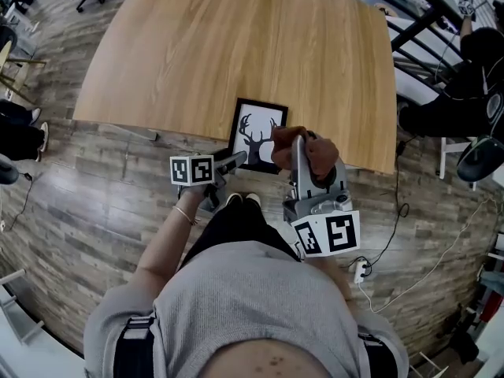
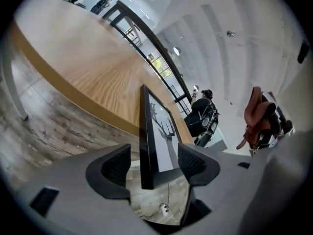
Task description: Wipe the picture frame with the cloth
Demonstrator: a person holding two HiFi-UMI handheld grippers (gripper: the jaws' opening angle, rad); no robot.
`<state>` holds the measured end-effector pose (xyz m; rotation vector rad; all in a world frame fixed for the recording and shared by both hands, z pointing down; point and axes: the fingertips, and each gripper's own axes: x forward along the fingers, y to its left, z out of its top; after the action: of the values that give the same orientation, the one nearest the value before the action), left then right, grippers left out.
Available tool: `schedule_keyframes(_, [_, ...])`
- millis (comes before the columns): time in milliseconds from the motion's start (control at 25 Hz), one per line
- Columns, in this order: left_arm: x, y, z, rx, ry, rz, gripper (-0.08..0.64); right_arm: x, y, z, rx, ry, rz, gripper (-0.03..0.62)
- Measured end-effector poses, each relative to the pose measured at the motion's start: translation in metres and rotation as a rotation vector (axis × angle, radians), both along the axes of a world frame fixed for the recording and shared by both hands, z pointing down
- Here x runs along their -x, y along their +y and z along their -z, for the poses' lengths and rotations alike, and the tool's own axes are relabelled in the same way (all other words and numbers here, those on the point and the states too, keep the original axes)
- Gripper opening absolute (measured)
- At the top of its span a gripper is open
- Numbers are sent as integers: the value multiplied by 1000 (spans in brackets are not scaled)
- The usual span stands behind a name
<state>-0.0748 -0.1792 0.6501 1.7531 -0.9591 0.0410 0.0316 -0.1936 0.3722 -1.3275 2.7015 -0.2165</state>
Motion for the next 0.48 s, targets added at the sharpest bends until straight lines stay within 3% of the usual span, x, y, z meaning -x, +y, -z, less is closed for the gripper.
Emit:
schedule_keyframes(400, [-29, -16, -12, -8, 200, -79, 278, -5, 2, -12, 21, 11, 1, 46])
schedule_keyframes(440, [-32, -15, -12, -8, 218, -92, 267, -5, 2, -12, 23, 11, -2, 46])
schedule_keyframes(480, [-34, -13, -10, -15, 244, -104, 206, -5, 2, -12, 25, 12, -4, 46])
